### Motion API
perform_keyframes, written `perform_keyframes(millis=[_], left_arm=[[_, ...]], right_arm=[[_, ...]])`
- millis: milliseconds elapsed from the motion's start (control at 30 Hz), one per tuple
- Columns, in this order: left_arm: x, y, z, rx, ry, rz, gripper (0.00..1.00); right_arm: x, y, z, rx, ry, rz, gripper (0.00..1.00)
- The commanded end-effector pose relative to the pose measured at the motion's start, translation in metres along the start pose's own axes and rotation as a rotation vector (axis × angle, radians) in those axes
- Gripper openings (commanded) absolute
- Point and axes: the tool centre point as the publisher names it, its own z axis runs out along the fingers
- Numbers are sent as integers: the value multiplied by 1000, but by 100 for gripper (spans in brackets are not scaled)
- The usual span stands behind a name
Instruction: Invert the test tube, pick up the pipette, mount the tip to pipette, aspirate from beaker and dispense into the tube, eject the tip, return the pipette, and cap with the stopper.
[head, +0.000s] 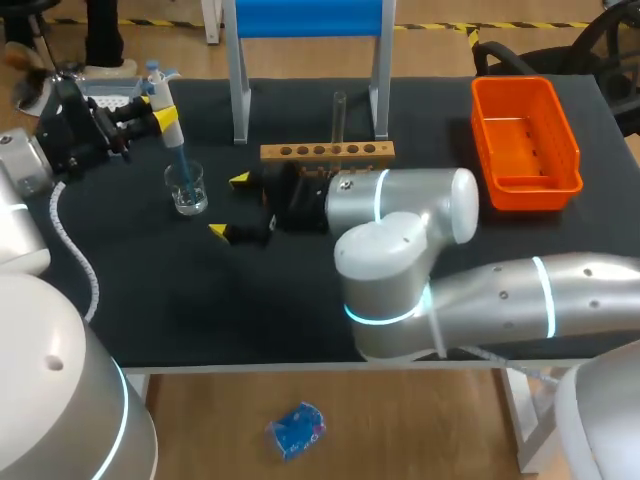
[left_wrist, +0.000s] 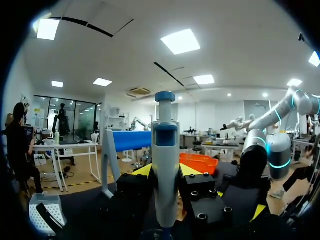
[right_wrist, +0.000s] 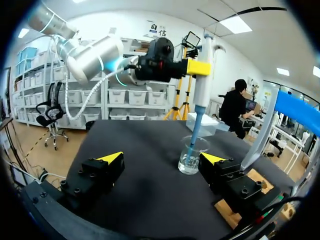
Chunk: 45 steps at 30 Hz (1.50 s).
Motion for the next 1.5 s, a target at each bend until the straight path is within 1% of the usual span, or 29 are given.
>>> perform_keyframes(millis=[33, 333, 467, 600, 900, 1000, 1033, 1133, 1200, 1267, 1500], left_arm=[[1, 0, 1, 2, -5, 2, 0], [1, 0, 1, 2, -5, 2, 0], [1, 0, 1, 2, -5, 2, 0], [1, 0, 1, 2, -5, 2, 0], [1, 0, 1, 2, -5, 2, 0], [1, 0, 1, 2, -5, 2, 0], [1, 0, 1, 2, -5, 2, 0], [1, 0, 1, 2, -5, 2, 0], [1, 0, 1, 2, -5, 2, 0], [1, 0, 1, 2, -5, 2, 0], [1, 0, 1, 2, -5, 2, 0]], right_arm=[[-10, 23, -50, 102, 163, -1, 100], [-31, 63, -86, 100, 265, -32, 100], [-45, 77, -97, 85, 310, -28, 100], [-59, 88, -102, 68, 382, -22, 100], [-88, 121, -97, -8, 582, -23, 100], [-95, 134, -93, -16, 630, -43, 100], [-97, 139, -92, -27, 659, -44, 100], [-100, 150, -85, -30, 695, -58, 100], [-98, 158, -80, -46, 745, -60, 100], [-97, 168, -73, -76, 778, -74, 100], [-97, 168, -73, -76, 778, -74, 100]])
